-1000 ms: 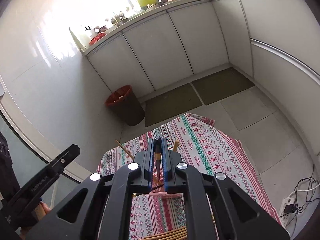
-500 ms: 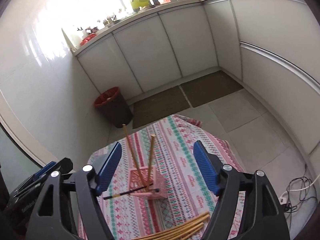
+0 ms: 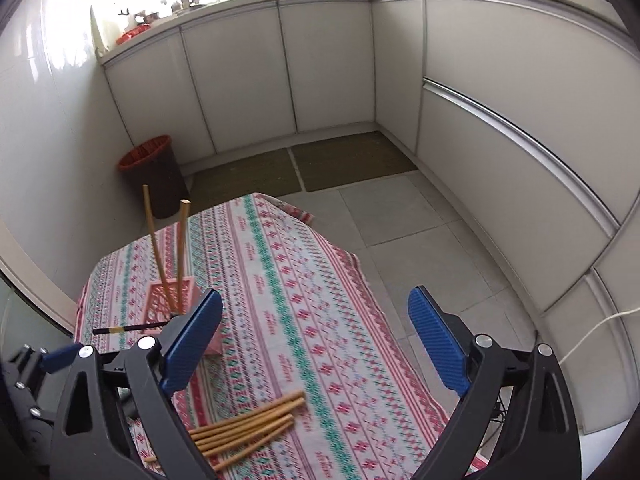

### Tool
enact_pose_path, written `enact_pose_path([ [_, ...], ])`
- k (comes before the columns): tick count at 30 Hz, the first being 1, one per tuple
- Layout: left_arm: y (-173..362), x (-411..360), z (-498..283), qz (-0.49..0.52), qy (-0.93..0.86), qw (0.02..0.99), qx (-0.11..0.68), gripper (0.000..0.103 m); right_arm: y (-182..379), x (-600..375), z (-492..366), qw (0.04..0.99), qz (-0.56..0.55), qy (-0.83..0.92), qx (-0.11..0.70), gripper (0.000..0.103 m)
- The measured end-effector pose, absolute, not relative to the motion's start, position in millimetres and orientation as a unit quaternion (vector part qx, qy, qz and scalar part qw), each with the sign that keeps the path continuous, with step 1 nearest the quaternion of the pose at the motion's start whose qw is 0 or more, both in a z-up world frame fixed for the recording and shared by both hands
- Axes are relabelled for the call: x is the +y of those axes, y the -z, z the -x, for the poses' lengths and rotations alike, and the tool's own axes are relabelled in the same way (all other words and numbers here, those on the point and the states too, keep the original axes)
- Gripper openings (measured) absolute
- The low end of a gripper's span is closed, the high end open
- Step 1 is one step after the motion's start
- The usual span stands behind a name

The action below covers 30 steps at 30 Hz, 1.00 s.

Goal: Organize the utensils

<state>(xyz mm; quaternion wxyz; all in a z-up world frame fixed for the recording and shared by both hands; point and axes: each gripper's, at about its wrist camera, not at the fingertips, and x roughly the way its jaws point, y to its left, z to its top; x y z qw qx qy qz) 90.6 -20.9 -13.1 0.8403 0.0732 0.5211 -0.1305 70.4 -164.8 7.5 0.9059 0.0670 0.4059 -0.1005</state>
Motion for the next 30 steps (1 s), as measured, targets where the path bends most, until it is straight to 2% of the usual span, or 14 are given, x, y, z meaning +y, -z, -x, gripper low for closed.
enact_pose_path([
  [7, 67, -66, -86, -0.106, 0.184, 0.786, 0.58, 0.096, 9, -207, -40, 0.884, -0.12, 0.136, 0.431, 0.094],
  [13, 101, -113, -95, -0.148, 0.201, 0.775, 0.58, 0.093, 48, -247, -16, 0.828, -0.207, 0.14, 0.502, 0.094],
  [15, 109, -122, -103, -0.156, 0.195, 0.78, 0.574, 0.08, 55, -258, -11, 0.816, -0.224, 0.146, 0.512, 0.094],
  [16, 115, -126, -109, -0.161, 0.19, 0.776, 0.58, 0.068, 58, -263, -10, 0.813, -0.23, 0.149, 0.515, 0.094],
  [17, 119, -129, -113, -0.162, 0.188, 0.772, 0.586, 0.06, 59, -268, -9, 0.81, -0.236, 0.152, 0.515, 0.094],
  [24, 148, -130, -130, -0.167, 0.173, 0.752, 0.614, 0.036, 68, -277, -14, 0.797, -0.254, 0.15, 0.527, 0.094],
  [26, 155, -127, -131, -0.163, 0.172, 0.743, 0.625, 0.022, 74, -274, -18, 0.793, -0.251, 0.145, 0.536, 0.094],
  [30, 142, -115, -127, -0.137, 0.181, 0.748, 0.623, 0.017, 82, -266, -22, 0.786, -0.245, 0.137, 0.55, 0.094],
])
